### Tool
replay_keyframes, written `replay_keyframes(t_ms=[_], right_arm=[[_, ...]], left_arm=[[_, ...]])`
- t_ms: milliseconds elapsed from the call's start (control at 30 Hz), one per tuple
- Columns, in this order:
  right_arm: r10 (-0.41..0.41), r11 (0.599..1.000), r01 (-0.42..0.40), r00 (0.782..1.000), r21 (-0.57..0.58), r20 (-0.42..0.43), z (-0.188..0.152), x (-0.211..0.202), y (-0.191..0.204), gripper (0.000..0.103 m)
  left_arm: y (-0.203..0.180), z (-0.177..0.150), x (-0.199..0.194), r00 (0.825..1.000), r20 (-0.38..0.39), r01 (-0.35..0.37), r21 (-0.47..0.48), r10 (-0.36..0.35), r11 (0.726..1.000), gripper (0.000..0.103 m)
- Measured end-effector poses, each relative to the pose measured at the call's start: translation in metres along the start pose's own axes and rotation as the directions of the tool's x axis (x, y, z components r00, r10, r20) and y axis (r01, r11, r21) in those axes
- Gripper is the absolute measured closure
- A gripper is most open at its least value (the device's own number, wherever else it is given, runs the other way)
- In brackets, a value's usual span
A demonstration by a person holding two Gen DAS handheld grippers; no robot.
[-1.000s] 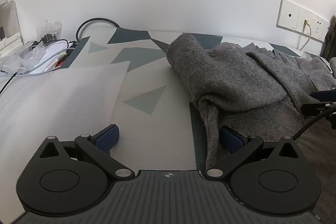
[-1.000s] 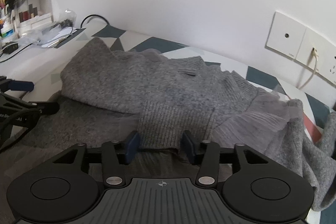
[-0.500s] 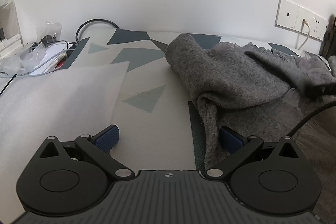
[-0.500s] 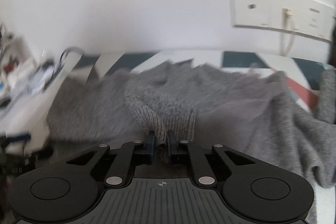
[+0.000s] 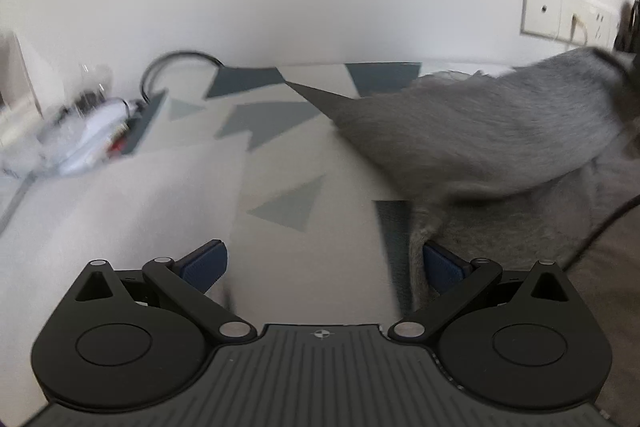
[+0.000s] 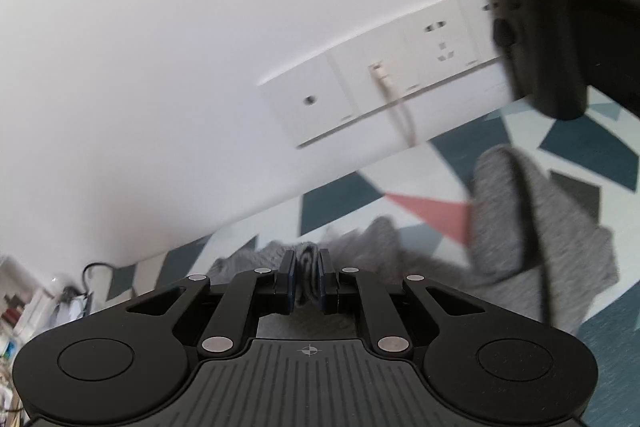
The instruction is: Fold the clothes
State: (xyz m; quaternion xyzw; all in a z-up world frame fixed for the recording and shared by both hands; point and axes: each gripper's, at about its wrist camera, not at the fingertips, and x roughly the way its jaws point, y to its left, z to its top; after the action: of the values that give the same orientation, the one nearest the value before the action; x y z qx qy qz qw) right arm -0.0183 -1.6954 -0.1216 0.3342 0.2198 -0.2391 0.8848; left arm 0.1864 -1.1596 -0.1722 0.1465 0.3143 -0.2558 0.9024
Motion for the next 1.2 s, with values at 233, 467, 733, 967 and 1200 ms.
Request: replay_keyframes(t_ms=[233,467,733,967,1200], right_arm=[[-0.115,0.991,0.118,0.992,0.063,-0.048,-0.002,0.025,-0.02,0.075],[-0.111,0.994,0.11,0.992,-0.019,-0.064,-0.023,0.011,-0.018,0.067],[-0.092,0.996,0.091,0.99,-0.008,-0.107,-0.038,0.016,-0.015,0.092],[-0.03,0.999,0.032,0.994,0.022,-0.106,-0.035,-0.002,-0.007,0.097],[-0.145,0.989,0.144,0.976,-0.024,-0.161,-0.045,0.008,-0.019,0.091]], left_arm=[[0.0,0.002,0.003,1.0,0.002,-0.001,0.004,0.001,1.0,0.0],[0.01,-0.002,0.005,0.999,0.0,0.039,-0.057,-0.039,0.998,0.0],[0.01,-0.002,0.004,0.999,0.006,0.039,-0.053,-0.038,0.998,0.0],[0.005,0.003,0.004,1.0,0.012,-0.001,0.018,0.0,1.0,0.0],[0.014,0.002,0.007,1.0,-0.006,0.026,-0.042,-0.027,0.999,0.0]])
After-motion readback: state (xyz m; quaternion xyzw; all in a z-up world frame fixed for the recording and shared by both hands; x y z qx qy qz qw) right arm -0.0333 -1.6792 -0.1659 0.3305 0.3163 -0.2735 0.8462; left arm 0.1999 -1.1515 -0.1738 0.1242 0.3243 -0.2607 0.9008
